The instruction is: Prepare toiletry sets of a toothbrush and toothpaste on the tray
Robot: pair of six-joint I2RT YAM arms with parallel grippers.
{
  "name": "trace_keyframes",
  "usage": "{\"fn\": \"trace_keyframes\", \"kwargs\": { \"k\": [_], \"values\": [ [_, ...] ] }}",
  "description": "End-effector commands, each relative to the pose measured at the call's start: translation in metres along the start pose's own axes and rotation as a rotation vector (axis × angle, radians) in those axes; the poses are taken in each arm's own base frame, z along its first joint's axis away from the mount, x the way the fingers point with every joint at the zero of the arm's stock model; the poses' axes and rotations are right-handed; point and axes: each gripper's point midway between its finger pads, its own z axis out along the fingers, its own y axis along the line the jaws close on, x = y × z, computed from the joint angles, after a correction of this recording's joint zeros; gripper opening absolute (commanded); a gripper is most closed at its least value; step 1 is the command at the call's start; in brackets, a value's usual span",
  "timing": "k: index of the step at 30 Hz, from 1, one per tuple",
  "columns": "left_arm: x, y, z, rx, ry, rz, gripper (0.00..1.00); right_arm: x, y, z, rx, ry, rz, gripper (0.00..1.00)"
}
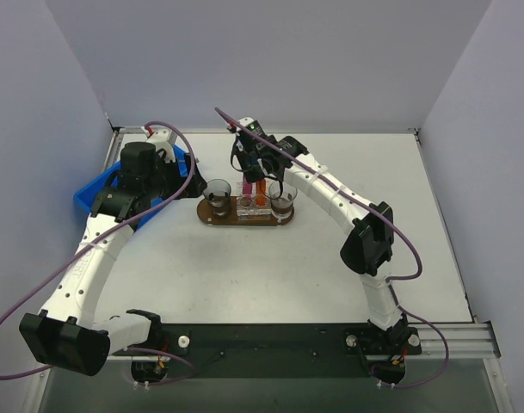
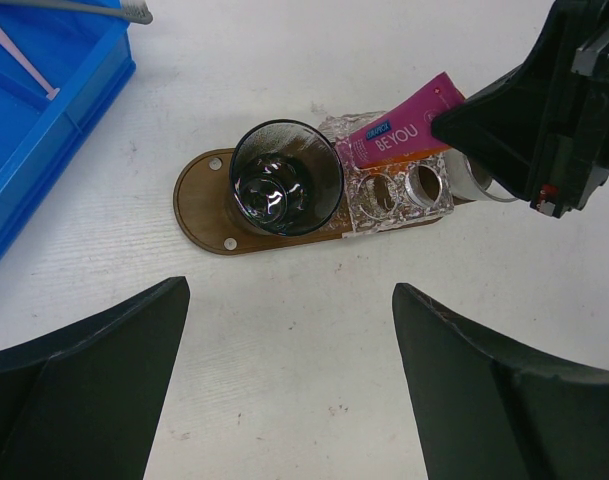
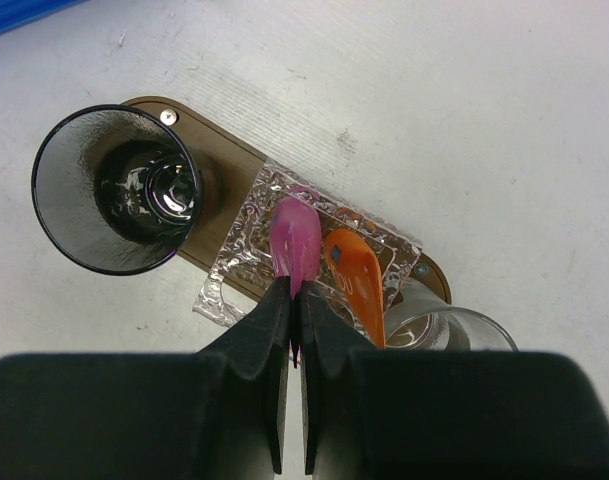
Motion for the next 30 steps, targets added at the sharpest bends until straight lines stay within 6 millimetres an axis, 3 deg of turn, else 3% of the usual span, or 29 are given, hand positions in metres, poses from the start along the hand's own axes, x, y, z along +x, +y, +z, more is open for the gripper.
{"fn": "trace_keyframes", "kwargs": {
  "k": [1, 20, 30],
  "values": [
    [-0.007, -0.002, -0.001, 0.014, -0.023, 0.008, 0.93, -0.003, -0.002, 0.007, -0.001, -0.012, -0.006, 0.00],
    [-0.006, -0.004, -0.001, 0.024, -0.020, 0.008, 0.94, 0.010, -0.003, 0.018, -0.001, 0.027, -0.016, 0.08],
    [-0.005, -0.006, 0.000, 0.029, -0.018, 0.007, 0.94, 0.003, -0.002, 0.011, -0.006, 0.004, -0.011, 0.26]
  ]
}}
